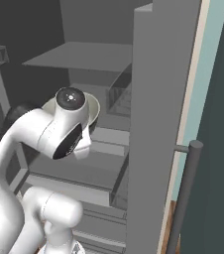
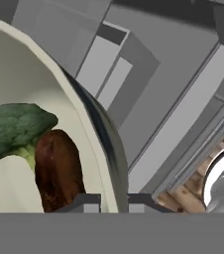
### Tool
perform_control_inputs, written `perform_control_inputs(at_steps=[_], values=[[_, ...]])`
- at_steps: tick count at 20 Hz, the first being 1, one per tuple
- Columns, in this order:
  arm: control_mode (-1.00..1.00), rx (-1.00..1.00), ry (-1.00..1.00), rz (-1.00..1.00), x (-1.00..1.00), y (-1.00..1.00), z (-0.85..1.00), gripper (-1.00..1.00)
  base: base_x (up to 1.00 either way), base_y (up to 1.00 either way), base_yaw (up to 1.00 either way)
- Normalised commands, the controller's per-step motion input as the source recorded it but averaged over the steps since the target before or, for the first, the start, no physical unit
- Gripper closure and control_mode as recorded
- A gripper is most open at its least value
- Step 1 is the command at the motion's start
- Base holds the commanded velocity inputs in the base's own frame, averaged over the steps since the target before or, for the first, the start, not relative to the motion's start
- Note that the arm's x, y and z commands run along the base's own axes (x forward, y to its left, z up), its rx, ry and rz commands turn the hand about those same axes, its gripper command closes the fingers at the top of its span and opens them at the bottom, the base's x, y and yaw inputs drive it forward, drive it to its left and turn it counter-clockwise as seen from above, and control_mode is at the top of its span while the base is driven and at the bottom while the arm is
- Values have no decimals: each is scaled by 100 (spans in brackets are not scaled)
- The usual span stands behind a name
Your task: Place the bowl with the sweet potato and broccoli on the top shelf of the fridge. Place the bowl with the chicken drumstick and steak on the second highest shelf of the fridge.
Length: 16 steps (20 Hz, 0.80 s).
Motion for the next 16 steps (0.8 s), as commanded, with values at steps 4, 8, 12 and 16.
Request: perform_control_inputs(at_steps=[4,8,12,16], values=[[-100,0,-16,-5,-5,0,100,100,0,0,0],[-100,0,-26,-9,2,1,90,100,0,0,0],[-100,0,-25,-16,41,0,66,100,0,0,0],[-100,0,-15,-18,98,0,49,100,0,0,0]])
